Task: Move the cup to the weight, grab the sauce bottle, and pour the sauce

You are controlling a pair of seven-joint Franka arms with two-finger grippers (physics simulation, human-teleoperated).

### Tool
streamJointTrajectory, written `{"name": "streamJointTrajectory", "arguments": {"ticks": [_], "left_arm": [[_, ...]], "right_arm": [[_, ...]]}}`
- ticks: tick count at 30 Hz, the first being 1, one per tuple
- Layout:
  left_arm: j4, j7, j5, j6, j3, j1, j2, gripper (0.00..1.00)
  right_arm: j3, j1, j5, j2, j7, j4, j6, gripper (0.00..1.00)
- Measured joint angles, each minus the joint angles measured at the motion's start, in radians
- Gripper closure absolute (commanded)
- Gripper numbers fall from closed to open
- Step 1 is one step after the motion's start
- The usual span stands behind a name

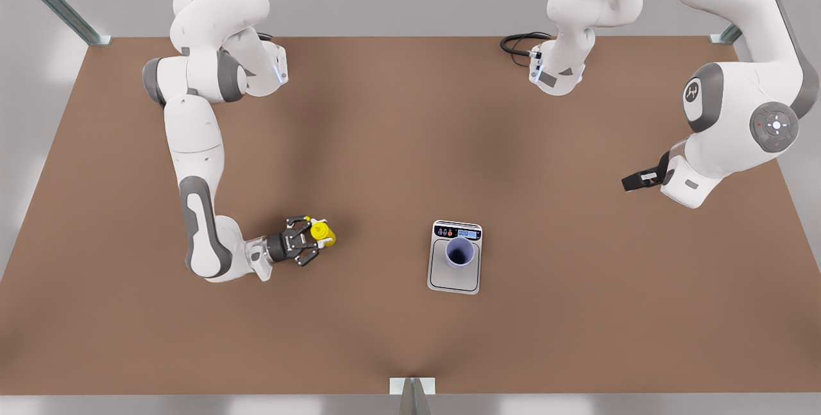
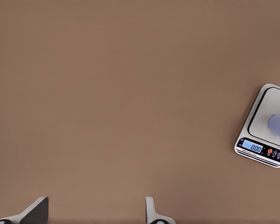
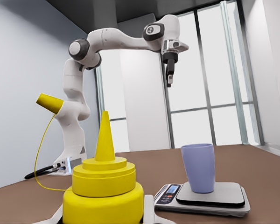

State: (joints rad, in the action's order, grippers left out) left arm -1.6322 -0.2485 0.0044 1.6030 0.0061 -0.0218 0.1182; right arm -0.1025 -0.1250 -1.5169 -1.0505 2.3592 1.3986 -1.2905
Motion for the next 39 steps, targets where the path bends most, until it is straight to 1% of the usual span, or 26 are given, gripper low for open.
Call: {"name": "streamJointTrajectory", "arguments": {"ticks": [12,13,14,15,34,36,37,39], "left_arm": [[0.0,0.0,0.0,0.001,0.0,0.0,0.002,0.0],[0.0,0.0,0.0,0.001,0.0,0.0,0.002,0.0],[0.0,0.0,0.0,0.0,0.0,-0.001,0.002,0.0],[0.0,0.0,0.0,0.0,0.0,-0.001,0.002,0.0],[0.0,0.0,0.0,0.0,-0.002,-0.002,0.0,0.0],[0.0,-0.001,0.0,0.0,-0.003,-0.003,-0.001,0.0],[0.0,-0.002,0.0,0.0,-0.003,-0.004,-0.002,0.0],[0.0,-0.002,0.0,-0.002,-0.006,-0.003,-0.002,0.0]], "right_arm": [[0.0,-0.002,0.008,-0.012,0.002,0.003,-0.025,0.4],[0.0,-0.002,0.009,-0.014,0.004,0.002,-0.025,0.37],[0.0,-0.002,0.009,-0.014,0.002,0.002,-0.024,0.23],[0.0,-0.002,0.01,-0.014,0.002,0.002,-0.024,0.0],[0.0,0.004,0.025,-0.016,0.0,0.003,-0.02,0.0],[-0.002,0.076,0.117,-0.013,0.001,0.008,-0.01,0.0],[-0.001,0.158,0.238,-0.009,0.006,0.01,0.021,0.0],[0.0,0.399,0.529,0.031,-0.002,-0.01,0.153,0.0]]}}
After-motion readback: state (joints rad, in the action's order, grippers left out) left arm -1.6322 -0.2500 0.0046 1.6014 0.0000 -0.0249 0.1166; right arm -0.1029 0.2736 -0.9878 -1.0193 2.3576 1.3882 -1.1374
